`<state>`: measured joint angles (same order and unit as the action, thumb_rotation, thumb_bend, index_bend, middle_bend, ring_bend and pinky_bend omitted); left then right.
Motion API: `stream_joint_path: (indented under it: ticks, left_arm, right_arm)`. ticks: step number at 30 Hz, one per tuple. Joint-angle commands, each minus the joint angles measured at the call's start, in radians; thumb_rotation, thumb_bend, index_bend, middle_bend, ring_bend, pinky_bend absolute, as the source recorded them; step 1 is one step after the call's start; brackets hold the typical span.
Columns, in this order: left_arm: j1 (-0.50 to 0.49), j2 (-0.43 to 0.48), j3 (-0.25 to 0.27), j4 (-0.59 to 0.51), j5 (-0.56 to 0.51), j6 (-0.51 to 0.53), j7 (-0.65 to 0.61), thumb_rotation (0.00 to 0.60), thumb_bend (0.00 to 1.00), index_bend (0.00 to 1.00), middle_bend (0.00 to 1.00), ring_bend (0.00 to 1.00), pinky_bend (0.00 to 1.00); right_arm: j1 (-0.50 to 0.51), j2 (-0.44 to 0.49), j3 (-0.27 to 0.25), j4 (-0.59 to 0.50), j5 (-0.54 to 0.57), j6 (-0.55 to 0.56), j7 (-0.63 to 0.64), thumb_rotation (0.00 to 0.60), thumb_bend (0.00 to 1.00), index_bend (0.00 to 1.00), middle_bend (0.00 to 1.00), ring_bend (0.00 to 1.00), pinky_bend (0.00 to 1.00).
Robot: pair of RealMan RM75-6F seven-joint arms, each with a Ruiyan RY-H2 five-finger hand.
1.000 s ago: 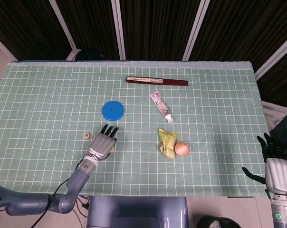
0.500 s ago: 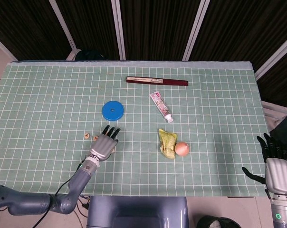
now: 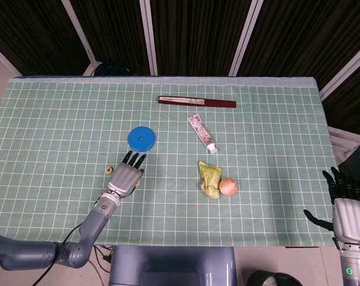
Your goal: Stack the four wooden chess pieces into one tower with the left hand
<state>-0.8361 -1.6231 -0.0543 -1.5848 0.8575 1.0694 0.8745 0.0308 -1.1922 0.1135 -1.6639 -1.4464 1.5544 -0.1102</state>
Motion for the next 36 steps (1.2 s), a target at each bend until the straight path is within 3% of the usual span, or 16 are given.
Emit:
stream_joint_path:
  ticks: [1, 36]
  left_arm:
    - [0.004, 0.013, 0.004, 0.004, -0.001, -0.005, -0.008, 0.6, 0.31, 0.52, 0.0, 0.0, 0.0]
    - [0.012, -0.004, 0.023, 0.065, 0.01, -0.017, -0.011, 0.6, 0.31, 0.49, 0.0, 0.0, 0.0]
  right_arm:
    - [0.0, -0.001, 0.0, -0.001, 0.0, 0.0, -0.002, 0.6, 0.23, 0.08, 0.01, 0.0, 0.0]
    - [0.0, 0.0, 0.0, -0.003, 0.004, -0.002, -0.001, 0.6, 0.23, 0.08, 0.01, 0.0, 0.0]
